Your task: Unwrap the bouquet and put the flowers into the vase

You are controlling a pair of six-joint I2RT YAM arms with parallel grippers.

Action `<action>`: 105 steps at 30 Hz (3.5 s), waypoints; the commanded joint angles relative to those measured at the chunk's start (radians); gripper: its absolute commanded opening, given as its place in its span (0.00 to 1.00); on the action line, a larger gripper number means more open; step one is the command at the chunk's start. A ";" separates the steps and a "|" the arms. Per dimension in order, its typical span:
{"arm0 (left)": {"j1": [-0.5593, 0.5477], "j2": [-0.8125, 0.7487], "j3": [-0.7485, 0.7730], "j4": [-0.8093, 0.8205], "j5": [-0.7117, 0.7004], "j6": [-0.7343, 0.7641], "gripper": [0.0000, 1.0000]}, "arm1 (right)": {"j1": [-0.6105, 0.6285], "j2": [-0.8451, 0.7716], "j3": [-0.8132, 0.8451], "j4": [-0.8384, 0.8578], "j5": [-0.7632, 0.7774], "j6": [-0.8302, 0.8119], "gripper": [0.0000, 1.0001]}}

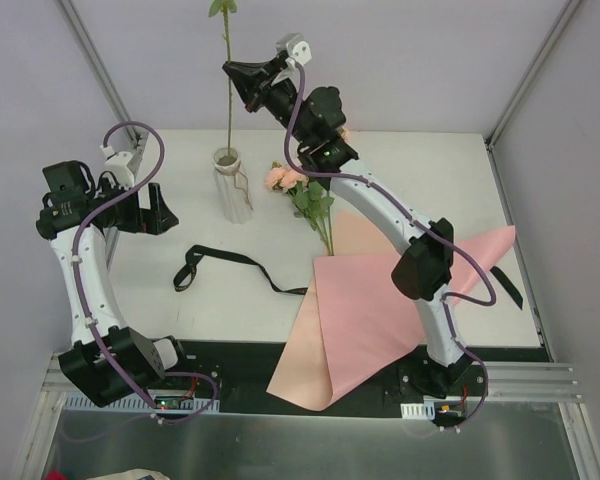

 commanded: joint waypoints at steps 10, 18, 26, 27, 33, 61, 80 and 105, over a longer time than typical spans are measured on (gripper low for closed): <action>0.014 -0.042 -0.052 -0.012 0.086 0.052 0.99 | 0.013 0.029 -0.066 0.127 -0.009 -0.016 0.01; 0.014 -0.060 -0.057 -0.012 0.086 0.047 0.99 | 0.039 0.011 -0.163 0.020 -0.051 0.000 0.04; 0.014 -0.077 -0.077 -0.009 0.081 0.046 0.99 | 0.050 -0.064 -0.307 -0.046 -0.058 0.006 0.59; 0.014 -0.079 -0.080 -0.004 0.078 0.047 0.99 | 0.048 -0.072 -0.316 -0.051 -0.060 0.003 0.65; 0.015 -0.094 -0.091 0.005 0.063 0.046 0.99 | 0.032 -0.213 -0.486 -0.097 -0.037 -0.036 0.74; 0.025 -0.076 -0.106 0.020 0.044 0.029 0.99 | -0.268 -0.232 -0.862 -0.764 0.204 -0.034 0.42; 0.025 -0.062 -0.141 0.023 0.044 0.044 0.99 | -0.266 -0.132 -0.806 -0.700 0.121 0.024 0.48; 0.037 -0.091 -0.135 0.029 0.023 0.052 0.99 | -0.229 0.071 -0.514 -1.011 0.279 0.003 0.33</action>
